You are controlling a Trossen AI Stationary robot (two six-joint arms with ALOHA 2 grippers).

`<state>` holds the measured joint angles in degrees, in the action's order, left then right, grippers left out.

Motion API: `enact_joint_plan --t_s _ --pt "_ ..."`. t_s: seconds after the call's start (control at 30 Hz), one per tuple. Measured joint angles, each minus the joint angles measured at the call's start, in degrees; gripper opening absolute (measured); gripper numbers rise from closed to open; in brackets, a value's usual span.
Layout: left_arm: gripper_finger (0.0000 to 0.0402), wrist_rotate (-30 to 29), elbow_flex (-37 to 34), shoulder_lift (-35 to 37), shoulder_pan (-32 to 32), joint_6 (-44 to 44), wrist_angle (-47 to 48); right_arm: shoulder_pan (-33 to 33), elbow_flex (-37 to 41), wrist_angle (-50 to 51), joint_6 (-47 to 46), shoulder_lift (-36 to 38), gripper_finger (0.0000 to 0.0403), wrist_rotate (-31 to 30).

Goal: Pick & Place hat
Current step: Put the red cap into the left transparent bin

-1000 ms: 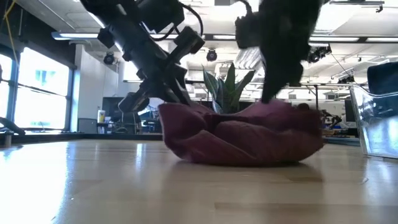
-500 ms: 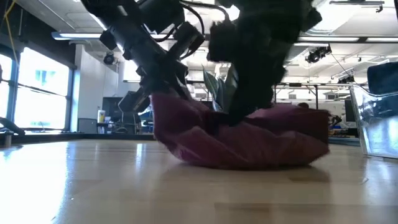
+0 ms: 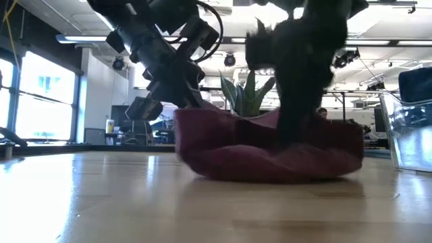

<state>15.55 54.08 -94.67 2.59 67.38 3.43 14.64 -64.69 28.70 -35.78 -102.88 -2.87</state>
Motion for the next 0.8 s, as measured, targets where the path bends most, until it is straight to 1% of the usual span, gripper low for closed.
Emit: enact_joint_plan --t_s 0.13,0.23,0.37,0.5,0.57,0.63,0.8 --pt "0.0005 -0.44 -0.02 0.00 -0.73 -0.57 0.13 -0.23 -0.15 -2.81 -0.21 3.97 0.0015 0.44" --pt "0.0005 -0.01 -0.02 0.00 -0.88 -1.19 0.18 -1.14 -0.15 -2.41 -0.05 8.08 0.0048 2.18" --pt "0.0005 -0.47 -0.02 0.00 -1.07 -1.19 0.25 -1.94 -0.13 0.77 1.65 14.01 0.0128 6.67" --pt "0.0005 -2.02 -0.02 0.00 -1.09 -1.16 1.08 0.24 -0.11 10.39 3.99 16.36 0.0218 8.17" --pt "0.0005 -2.44 -0.02 0.00 -1.09 -1.14 1.12 2.46 -0.05 15.15 3.17 16.33 0.0250 6.88" --pt "0.0005 -2.54 -0.02 0.00 -1.09 -0.99 1.05 5.13 -0.02 16.94 2.70 15.26 0.0269 3.84" --pt "0.0005 -2.97 -0.02 0.00 -1.09 -0.91 0.97 11.56 -0.02 13.30 3.47 10.79 0.0276 -6.76"
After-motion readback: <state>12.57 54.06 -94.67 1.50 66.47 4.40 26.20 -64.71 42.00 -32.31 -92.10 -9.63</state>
